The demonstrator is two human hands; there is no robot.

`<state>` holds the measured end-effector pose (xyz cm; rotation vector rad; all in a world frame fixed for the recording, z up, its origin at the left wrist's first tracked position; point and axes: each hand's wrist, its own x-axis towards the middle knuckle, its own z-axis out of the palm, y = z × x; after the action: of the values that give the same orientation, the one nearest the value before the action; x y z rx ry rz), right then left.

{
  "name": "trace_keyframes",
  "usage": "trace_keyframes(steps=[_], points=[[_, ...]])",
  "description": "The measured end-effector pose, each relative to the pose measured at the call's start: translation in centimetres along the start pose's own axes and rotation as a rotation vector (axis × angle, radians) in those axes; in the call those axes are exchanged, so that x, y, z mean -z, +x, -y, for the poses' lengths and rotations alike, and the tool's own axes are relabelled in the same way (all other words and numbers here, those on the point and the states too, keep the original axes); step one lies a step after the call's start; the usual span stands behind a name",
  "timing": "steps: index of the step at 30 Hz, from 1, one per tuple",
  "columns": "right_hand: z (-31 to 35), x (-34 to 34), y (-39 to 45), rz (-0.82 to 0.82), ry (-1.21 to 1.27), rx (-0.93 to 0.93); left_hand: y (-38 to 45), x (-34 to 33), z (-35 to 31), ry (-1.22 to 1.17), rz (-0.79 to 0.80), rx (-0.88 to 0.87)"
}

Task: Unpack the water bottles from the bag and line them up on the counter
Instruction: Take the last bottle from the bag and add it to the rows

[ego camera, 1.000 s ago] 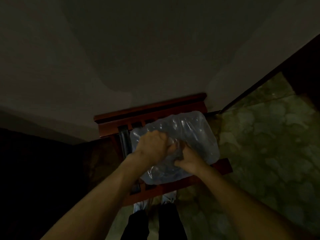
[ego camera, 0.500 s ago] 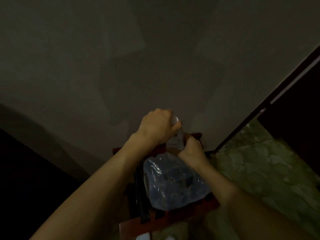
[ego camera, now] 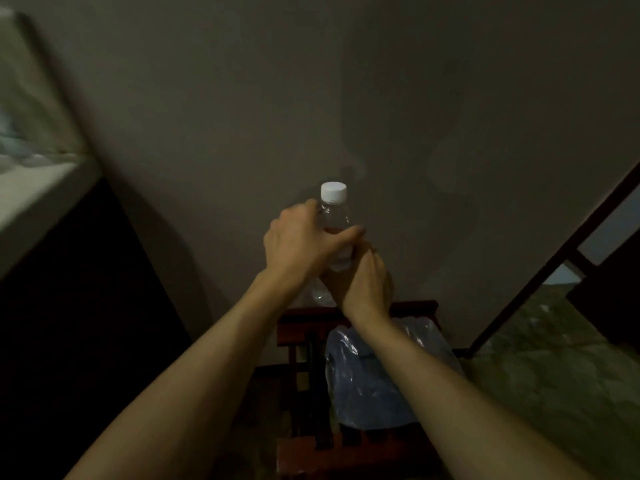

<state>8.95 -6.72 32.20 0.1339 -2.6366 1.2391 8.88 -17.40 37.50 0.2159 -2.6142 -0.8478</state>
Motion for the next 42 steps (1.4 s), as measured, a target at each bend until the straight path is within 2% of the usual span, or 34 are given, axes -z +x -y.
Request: trace_keyframes(steps=[3,8,10,15,19,22,24,25,29,32,38,40,42], points=[[3.0,-0.6,-1.2,0.124,0.128,0.058,-0.1,5.5,1.2,-0.137,0.119,0.021],[7.5,-1.8,-2.2,0.565,0.541,-0.05,-0.6,14.5,3.6,-0.42,0.242,-0.024],[9.9,-2.1,-2.9,0.643,0.56,-0.005,-0.6,17.7,4.9,-0.552,0.281,-0.048],[16.2,-5.0,-3.5,0.645,0.61,0.138,-1.1,24.5,8.2,-0.613,0.29,-0.072],[21.5,-8.8,-5.1,0.568,0.633,0.193,-1.0,28.5,12.7,-0.573,0.19,-0.053],[25.4,-11.8,-6.4,0.446,0.618,0.187,-1.2,30.1,16.6,-0.276,0.058,-0.027],[27.7,-13.8,-7.3,0.347,0.521,0.202,-2.1,30.8,19.0,0.008,-0.031,0.003],[28.7,-14.6,-7.8,0.289,0.439,0.209,-2.4,31.2,20.1,0.051,-0.065,0.021],[31.8,-17.8,-10.0,0.171,0.237,0.223,-3.1,32.6,23.8,-0.234,-0.082,0.053],[33.1,-20.1,-10.3,0.217,0.258,0.235,-3.0,34.4,26.1,-0.496,0.036,0.08],[34.7,-22.1,-7.9,0.651,0.447,0.21,-1.2,37.0,30.7,-0.614,0.169,0.124],[35.0,-23.1,-7.3,0.661,0.441,0.202,-0.5,36.9,31.6,-0.619,0.172,0.14],[35.2,-24.2,-6.6,0.604,0.417,0.21,0.2,36.6,32.4,-0.61,0.17,0.15]])
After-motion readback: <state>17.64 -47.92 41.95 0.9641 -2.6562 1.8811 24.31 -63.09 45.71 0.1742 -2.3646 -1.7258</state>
